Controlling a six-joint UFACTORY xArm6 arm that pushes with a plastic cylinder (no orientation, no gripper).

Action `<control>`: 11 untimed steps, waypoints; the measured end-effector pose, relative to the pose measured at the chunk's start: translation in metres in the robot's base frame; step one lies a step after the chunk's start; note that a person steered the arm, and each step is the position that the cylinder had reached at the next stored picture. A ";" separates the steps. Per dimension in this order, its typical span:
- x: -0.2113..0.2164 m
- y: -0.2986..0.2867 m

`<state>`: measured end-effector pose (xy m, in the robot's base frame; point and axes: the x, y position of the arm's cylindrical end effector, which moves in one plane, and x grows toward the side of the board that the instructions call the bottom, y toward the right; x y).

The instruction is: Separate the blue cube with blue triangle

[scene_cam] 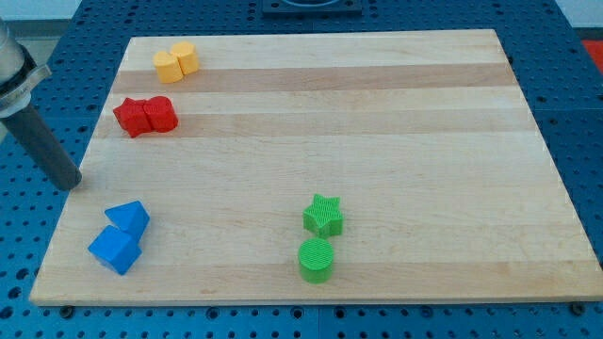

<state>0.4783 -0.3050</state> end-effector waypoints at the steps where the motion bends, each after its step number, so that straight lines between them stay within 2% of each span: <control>1: 0.022 0.000; 2: 0.108 0.000; 3: 0.126 0.000; 5: 0.087 0.051; 6: 0.087 0.051; 7: 0.109 0.051; 8: 0.112 0.051; 11: 0.127 0.102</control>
